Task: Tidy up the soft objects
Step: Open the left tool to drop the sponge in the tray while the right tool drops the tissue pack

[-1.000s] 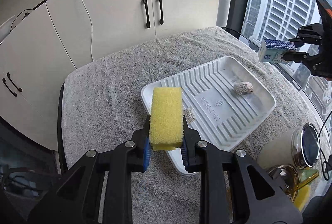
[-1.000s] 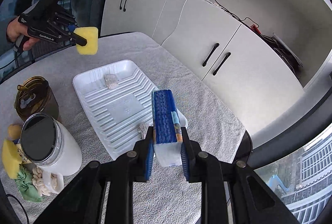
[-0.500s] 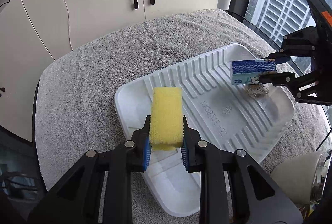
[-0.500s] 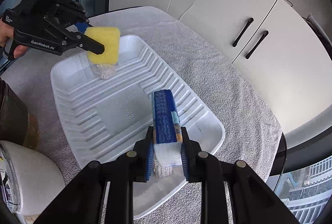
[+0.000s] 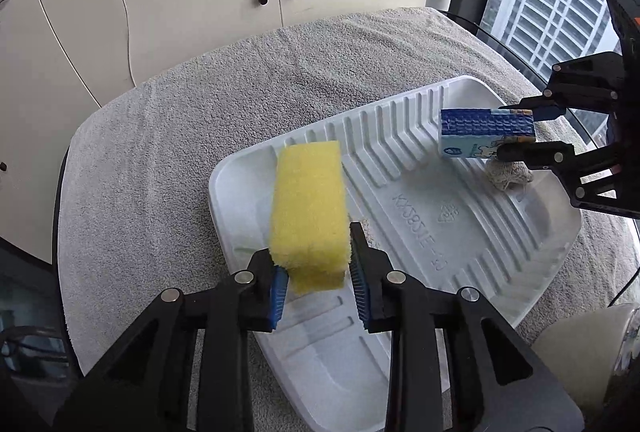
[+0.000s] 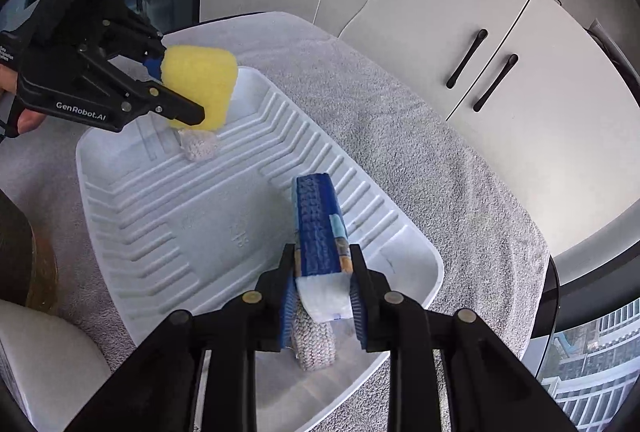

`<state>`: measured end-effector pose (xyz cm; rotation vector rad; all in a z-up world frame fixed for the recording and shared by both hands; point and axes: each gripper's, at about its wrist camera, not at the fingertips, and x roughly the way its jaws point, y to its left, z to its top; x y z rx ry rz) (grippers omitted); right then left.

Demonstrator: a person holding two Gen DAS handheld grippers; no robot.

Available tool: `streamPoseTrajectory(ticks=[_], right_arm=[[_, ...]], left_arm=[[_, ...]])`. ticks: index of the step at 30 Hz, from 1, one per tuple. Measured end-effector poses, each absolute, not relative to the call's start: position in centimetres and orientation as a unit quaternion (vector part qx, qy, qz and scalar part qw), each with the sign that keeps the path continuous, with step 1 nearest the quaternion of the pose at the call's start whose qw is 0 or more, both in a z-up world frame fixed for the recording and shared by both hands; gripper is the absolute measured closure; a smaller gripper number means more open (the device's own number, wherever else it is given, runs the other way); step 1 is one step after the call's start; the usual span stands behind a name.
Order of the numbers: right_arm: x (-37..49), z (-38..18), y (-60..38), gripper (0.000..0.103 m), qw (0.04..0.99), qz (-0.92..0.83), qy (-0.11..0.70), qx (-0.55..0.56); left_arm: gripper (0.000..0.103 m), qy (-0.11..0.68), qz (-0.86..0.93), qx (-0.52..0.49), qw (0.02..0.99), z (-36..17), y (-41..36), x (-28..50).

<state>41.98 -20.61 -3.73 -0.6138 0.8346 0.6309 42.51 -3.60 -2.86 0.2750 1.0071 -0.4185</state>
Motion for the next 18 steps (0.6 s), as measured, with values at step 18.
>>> streamPoseTrajectory(ticks=[18], right_arm=[[38.3,-1.4,-21.6,0.064,0.819,0.327,0.379,-0.28]], left_arm=[[0.047,0.432,-0.24,0.131,0.859,0.0,-4.0,39.3]])
